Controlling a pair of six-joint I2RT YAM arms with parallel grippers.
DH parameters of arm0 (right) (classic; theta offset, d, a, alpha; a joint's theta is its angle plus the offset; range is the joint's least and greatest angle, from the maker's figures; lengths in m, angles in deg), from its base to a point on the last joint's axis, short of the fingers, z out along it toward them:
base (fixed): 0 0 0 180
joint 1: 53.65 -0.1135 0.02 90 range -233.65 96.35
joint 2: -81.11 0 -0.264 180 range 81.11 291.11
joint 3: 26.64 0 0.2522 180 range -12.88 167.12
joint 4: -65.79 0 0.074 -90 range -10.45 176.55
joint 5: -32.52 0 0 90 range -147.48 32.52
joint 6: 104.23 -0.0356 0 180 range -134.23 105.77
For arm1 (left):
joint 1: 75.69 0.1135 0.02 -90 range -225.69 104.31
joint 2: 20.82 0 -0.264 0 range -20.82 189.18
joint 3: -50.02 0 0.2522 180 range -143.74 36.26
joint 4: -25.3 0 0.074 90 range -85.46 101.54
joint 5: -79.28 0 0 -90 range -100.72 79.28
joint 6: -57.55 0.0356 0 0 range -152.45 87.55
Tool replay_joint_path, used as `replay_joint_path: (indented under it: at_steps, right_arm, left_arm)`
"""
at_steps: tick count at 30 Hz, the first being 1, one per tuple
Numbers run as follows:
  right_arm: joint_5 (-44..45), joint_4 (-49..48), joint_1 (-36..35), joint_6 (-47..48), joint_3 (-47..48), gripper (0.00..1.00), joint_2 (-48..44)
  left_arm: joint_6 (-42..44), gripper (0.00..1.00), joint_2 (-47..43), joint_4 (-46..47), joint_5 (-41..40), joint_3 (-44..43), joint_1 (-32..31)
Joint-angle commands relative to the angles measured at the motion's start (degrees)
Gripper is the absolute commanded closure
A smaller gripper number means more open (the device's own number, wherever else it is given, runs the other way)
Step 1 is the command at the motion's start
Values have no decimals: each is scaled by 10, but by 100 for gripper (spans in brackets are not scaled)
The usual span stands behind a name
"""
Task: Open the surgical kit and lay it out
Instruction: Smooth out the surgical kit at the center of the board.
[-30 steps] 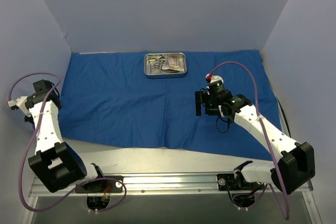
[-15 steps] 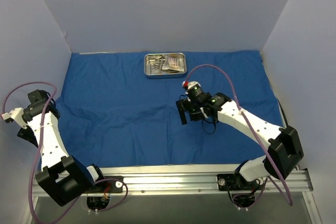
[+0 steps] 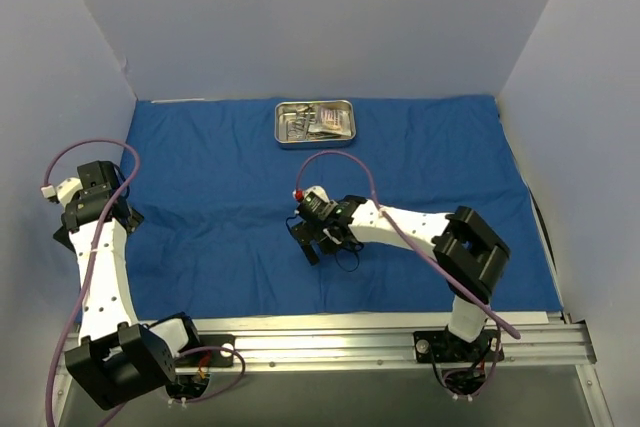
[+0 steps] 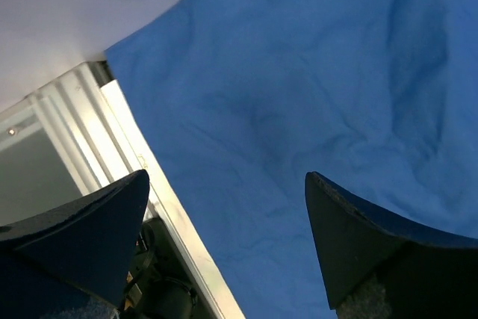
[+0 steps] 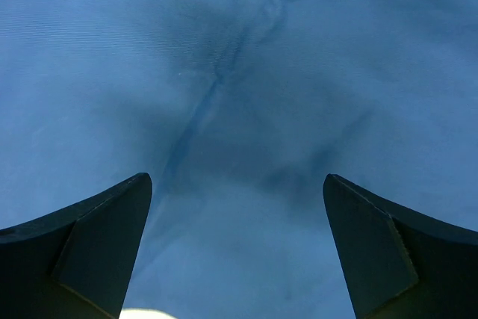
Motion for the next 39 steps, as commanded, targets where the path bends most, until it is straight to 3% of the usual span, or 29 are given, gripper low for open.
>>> replay_joint_path:
  at_steps: [1,9,23,30,35,38,39]
  right_arm:
    - [45,0,-22,-20,11,5,31]
    - [28,-3,-71,-72,-40,5,50]
    - [-30,52,-122,-186,-156,5,-32]
    - [-11,72,-119,-187,-133,4,-88]
    - [55,117,-61,-171,-63,4,-126]
    - [90,117,28,-164,-53,4,-149]
    - [94,113,86,-160,-55,4,-160]
  left_arm:
    - [39,6,-9,28,25,-27,-22]
    - [56,6,-11,36,19,-28,-53]
    - [53,6,-9,31,2,-22,-81]
    - [50,6,3,28,21,-31,-84]
    - [48,6,60,53,62,-34,-85]
    - [27,6,104,86,86,-23,-83]
    - [21,6,117,94,94,-19,-82]
